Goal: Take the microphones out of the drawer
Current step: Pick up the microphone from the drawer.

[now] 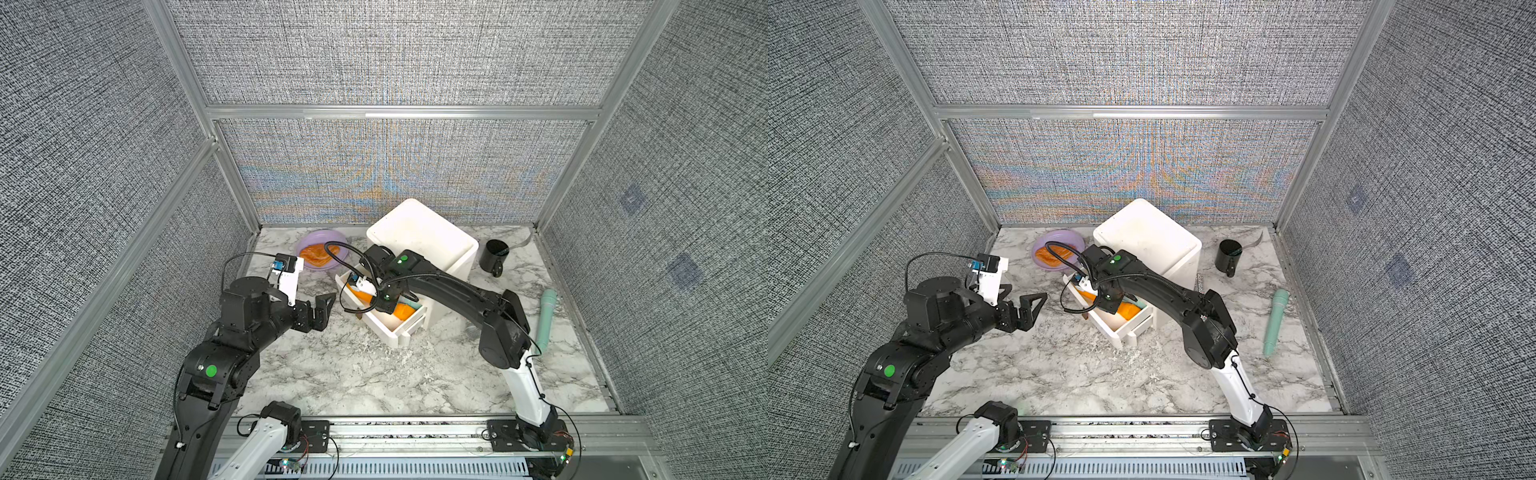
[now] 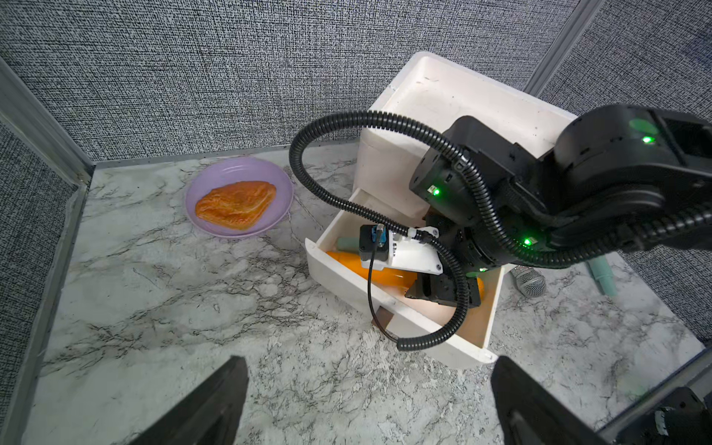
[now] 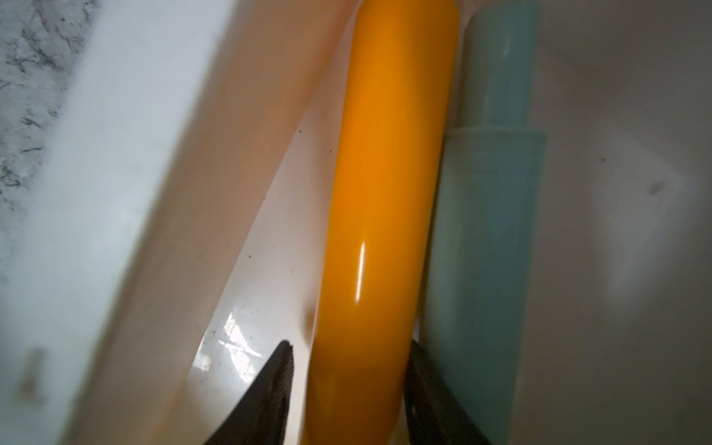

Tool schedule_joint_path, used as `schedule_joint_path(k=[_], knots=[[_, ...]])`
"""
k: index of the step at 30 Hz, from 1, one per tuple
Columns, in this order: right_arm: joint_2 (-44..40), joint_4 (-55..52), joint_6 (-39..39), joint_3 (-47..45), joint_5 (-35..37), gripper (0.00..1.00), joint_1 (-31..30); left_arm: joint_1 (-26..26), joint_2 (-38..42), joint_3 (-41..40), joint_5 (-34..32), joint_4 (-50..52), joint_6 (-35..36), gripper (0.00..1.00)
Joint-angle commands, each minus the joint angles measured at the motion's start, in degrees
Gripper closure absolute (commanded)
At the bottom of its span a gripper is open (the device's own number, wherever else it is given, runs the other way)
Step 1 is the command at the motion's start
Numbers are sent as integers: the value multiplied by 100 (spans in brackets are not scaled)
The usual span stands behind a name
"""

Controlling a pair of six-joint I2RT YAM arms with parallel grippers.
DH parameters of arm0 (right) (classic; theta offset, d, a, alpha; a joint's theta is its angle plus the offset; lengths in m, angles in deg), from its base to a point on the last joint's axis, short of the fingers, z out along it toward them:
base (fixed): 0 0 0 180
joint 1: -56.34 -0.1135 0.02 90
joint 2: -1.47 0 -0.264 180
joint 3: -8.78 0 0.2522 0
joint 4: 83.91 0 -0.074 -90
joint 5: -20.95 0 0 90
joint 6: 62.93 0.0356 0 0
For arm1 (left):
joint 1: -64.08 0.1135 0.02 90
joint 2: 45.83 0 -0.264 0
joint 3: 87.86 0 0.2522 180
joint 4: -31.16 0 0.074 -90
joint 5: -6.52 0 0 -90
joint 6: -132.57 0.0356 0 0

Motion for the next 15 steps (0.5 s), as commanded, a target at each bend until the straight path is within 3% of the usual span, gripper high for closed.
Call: schedule_joint_path(k=[1, 10, 15], knots=[[89, -155, 4, 34, -39, 59, 36, 9, 38, -13, 70, -131, 20, 0], [-21, -78, 56, 118, -197, 78, 94, 9, 59, -9, 57, -107, 31, 0], [-258, -40, 19, 161, -355, 85, 141, 9, 69, -43, 77, -162, 10, 0]])
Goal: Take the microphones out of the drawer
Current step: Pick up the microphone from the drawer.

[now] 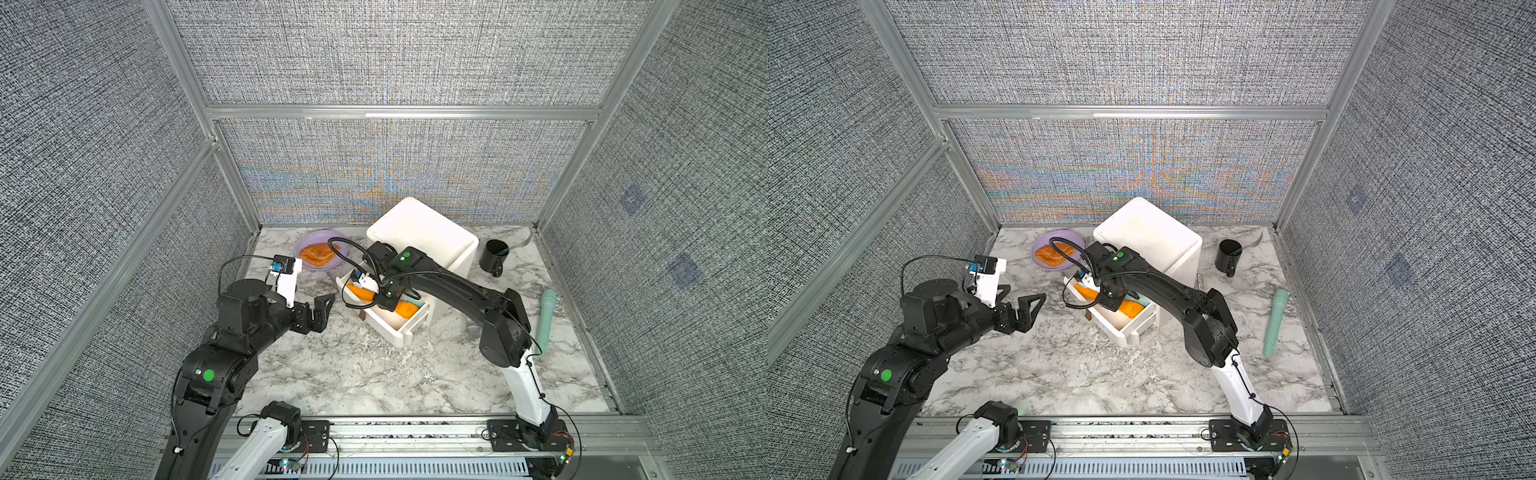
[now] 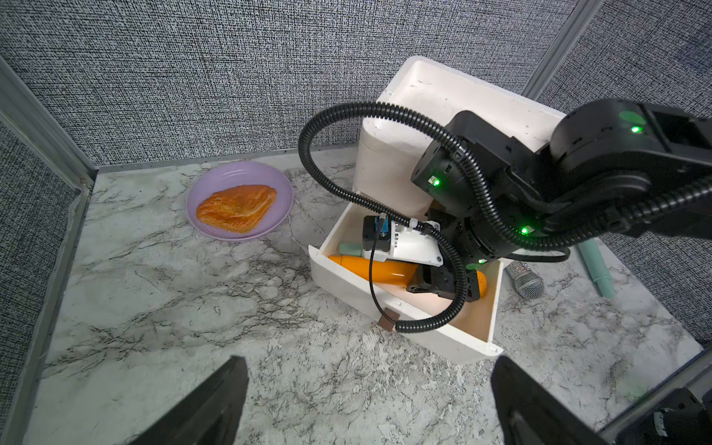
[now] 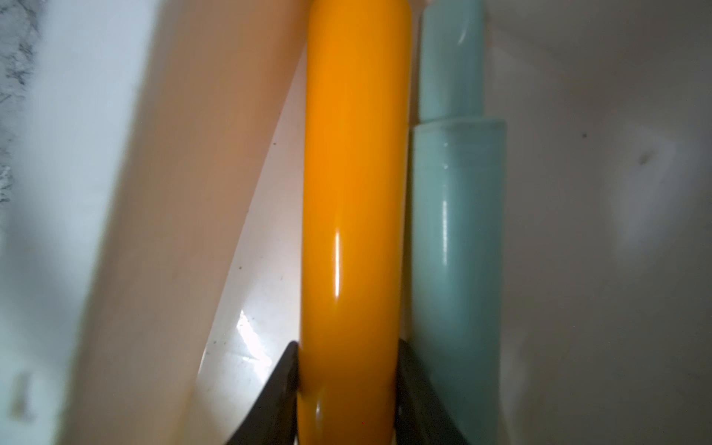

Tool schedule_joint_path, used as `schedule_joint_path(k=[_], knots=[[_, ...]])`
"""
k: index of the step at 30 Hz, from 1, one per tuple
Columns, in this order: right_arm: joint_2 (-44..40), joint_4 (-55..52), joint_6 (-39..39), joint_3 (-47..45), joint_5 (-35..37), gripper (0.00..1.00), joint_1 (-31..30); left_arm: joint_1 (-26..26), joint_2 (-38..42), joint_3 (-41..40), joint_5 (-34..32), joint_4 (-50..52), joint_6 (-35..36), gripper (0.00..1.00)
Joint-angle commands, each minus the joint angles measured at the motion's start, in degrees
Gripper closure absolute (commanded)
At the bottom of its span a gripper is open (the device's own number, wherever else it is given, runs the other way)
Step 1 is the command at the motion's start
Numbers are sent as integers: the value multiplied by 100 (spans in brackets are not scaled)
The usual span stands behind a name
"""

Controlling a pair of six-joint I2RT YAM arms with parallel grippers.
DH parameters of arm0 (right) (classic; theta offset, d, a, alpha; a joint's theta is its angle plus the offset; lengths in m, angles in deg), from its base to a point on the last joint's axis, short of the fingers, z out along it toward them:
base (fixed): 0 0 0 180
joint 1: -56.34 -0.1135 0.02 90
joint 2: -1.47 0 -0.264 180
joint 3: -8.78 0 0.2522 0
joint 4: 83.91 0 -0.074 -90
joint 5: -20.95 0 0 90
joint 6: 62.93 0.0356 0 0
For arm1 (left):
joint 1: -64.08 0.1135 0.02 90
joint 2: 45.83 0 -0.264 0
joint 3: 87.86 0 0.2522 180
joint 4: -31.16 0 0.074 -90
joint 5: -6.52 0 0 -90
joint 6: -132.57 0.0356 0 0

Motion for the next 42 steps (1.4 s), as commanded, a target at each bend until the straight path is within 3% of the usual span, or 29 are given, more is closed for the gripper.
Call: schedule_joint_path(k=[1, 13, 20, 30, 36, 42], knots=[[-174, 80, -141, 85, -241, 86, 28, 7, -1, -27, 63, -152, 18, 0], [-632, 218, 64, 380, -768, 92, 197, 5, 15, -1, 44, -213, -7, 0], [-1373, 790, 281, -20, -1568, 93, 344, 9, 74, 78, -136, -134, 6, 0], [-2707, 1499, 740, -935, -2171, 93, 536, 9, 118, 19, -138, -141, 55, 0], [-3651, 1909, 1188, -1729, -2103, 93, 1286, 9, 12, -88, 91, -357, 29, 0], [-4806, 2532, 1611, -2944, -2199, 93, 2856, 9, -70, -215, 370, -597, 41, 0]])
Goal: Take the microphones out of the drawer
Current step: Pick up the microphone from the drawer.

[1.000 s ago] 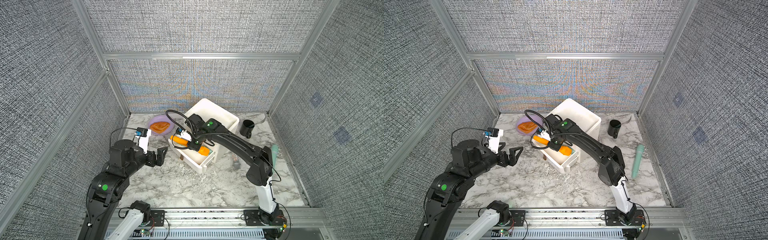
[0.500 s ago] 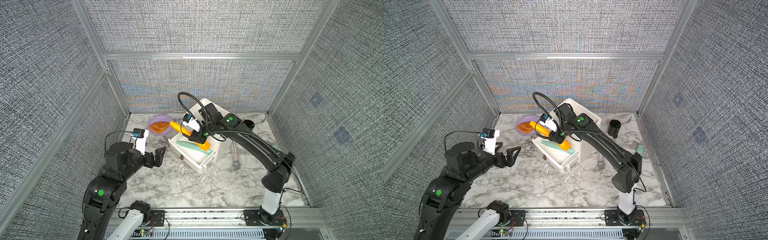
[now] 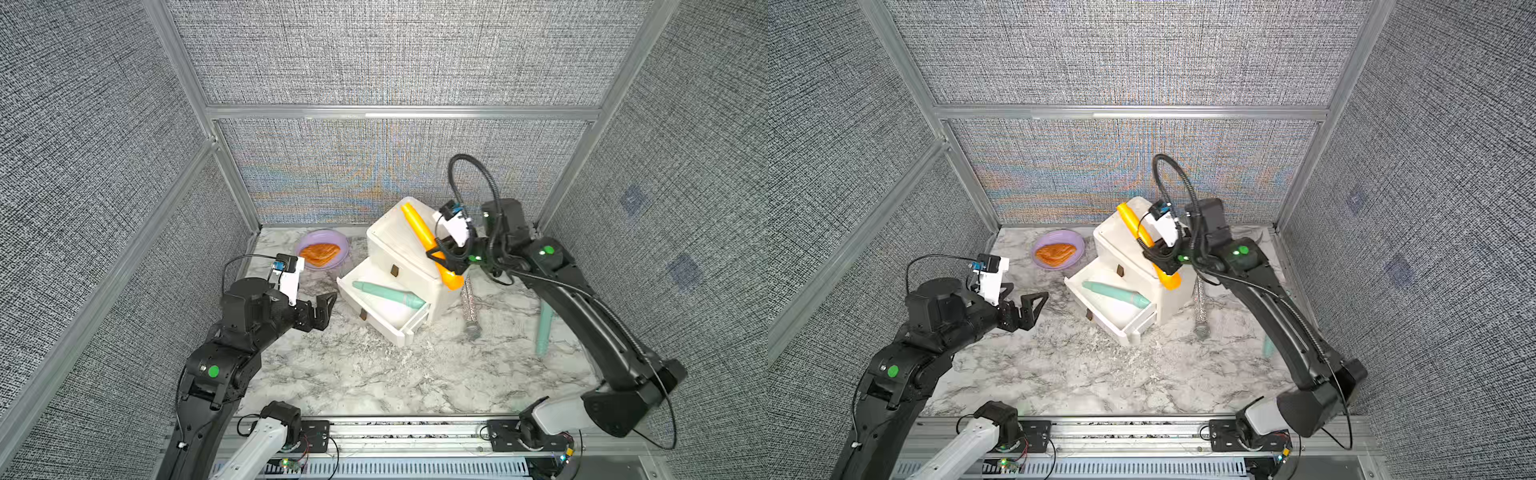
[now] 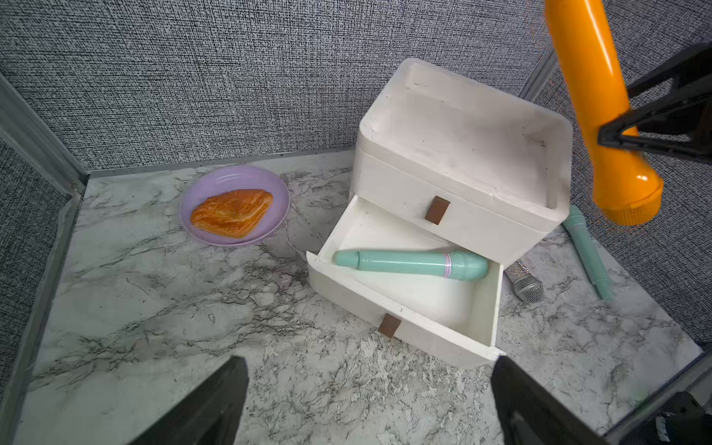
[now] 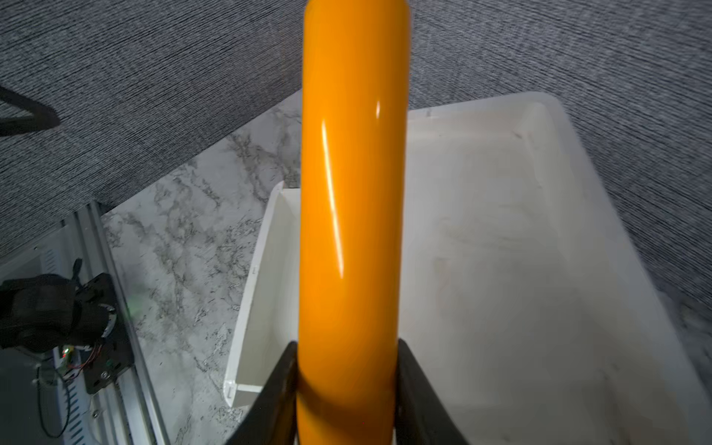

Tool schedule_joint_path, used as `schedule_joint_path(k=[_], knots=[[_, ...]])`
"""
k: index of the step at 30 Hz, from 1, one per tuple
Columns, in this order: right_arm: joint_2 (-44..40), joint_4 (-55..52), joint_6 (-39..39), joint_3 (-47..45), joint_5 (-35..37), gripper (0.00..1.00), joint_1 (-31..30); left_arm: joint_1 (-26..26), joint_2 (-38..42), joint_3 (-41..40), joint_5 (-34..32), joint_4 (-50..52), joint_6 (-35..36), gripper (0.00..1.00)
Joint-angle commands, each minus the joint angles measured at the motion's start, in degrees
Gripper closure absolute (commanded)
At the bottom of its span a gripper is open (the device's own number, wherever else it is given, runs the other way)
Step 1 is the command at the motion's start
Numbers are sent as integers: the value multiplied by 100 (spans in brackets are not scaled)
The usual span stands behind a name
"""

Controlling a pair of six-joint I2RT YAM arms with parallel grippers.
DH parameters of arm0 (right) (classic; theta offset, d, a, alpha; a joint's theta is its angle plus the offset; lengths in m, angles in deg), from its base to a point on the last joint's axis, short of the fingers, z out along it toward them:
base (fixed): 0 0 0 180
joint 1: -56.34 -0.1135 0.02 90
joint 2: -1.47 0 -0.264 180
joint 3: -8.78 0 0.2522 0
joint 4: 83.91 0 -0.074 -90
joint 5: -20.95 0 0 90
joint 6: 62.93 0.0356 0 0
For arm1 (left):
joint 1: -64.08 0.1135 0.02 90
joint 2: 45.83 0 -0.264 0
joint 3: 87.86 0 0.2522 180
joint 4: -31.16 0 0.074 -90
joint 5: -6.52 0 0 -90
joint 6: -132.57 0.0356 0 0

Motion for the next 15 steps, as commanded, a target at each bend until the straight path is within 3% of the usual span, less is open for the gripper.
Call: schedule_joint_path(k=[1, 8, 15], knots=[[-473, 706, 413, -542, -125, 93, 714, 11, -35, -57, 303, -333, 51, 0], [-739, 1491, 1066, -1730, -249, 93, 2471, 9, -218, -186, 507, -591, 65, 0], [-356, 2108, 1271, -2671, -244, 93, 2859, 9, -268, -271, 671, -762, 92, 0]])
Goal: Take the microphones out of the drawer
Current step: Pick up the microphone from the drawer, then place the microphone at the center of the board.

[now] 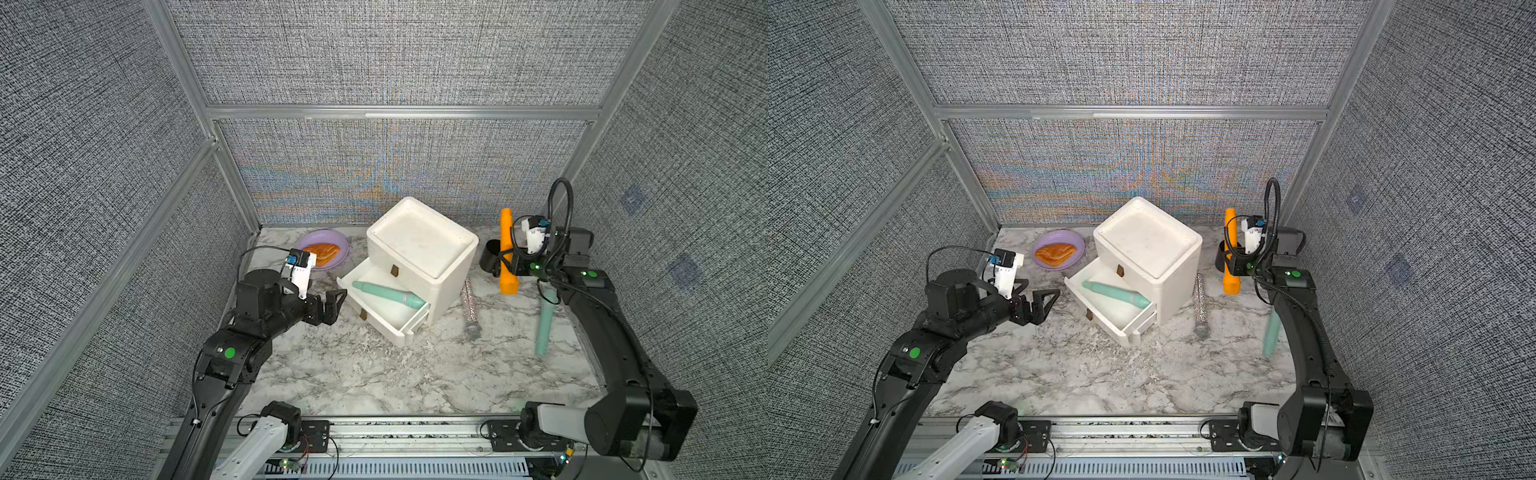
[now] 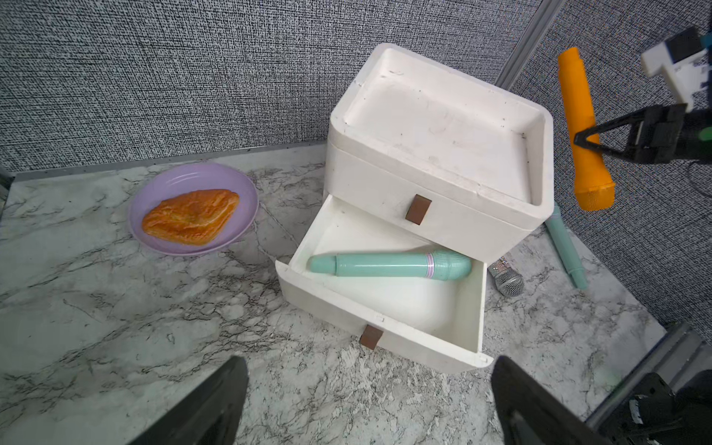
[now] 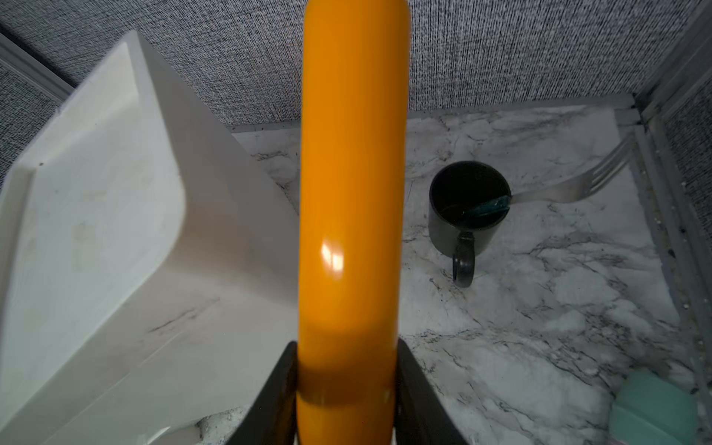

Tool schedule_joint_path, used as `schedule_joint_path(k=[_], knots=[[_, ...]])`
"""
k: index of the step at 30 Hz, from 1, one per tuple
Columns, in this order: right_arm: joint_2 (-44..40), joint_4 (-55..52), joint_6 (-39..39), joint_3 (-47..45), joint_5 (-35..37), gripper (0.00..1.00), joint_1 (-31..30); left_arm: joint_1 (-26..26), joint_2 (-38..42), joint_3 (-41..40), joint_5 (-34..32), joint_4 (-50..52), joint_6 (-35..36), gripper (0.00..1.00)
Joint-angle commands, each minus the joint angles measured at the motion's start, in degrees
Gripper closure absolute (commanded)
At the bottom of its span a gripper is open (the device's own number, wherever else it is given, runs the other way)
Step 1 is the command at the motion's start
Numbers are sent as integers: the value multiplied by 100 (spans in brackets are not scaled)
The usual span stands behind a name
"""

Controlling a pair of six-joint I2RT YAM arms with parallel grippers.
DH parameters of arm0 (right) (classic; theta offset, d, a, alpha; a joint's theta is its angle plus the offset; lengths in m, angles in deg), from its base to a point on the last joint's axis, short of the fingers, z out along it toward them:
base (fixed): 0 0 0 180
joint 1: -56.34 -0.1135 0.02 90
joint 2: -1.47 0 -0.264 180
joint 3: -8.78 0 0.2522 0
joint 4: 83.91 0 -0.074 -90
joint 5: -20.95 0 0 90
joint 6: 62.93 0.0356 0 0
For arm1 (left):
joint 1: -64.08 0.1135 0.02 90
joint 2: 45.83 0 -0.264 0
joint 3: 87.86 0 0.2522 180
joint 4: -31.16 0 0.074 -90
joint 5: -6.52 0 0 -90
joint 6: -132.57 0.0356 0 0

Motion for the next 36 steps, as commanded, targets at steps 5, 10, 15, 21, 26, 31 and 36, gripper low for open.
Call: schedule_joint_path(k=[5, 10, 15, 21, 26, 31, 36], knots=[[321, 1103, 266, -1003, 169, 93, 14, 7, 50, -143, 270, -328, 81, 0], [740, 1626, 395, -1478, 189, 94, -22, 11, 91, -287, 298, -419, 119, 0], [1152, 1851, 457, -1618, 414, 94, -61, 11, 78, -415, 330, -589, 124, 0], [1678, 2043, 600, -1671, 515, 94, -60, 11, -104, -319, 335, -575, 161, 0], [1840, 2216, 660, -1747, 523, 94, -63, 7, -93, -352, 335, -593, 144, 0], [1904, 2166, 645, -1683, 508, 90, -89, 11, -43, -414, 334, -615, 135, 0], [2035, 1789, 428, -1467, 559, 81, -291, 7, -13, -441, 343, -650, 126, 0]])
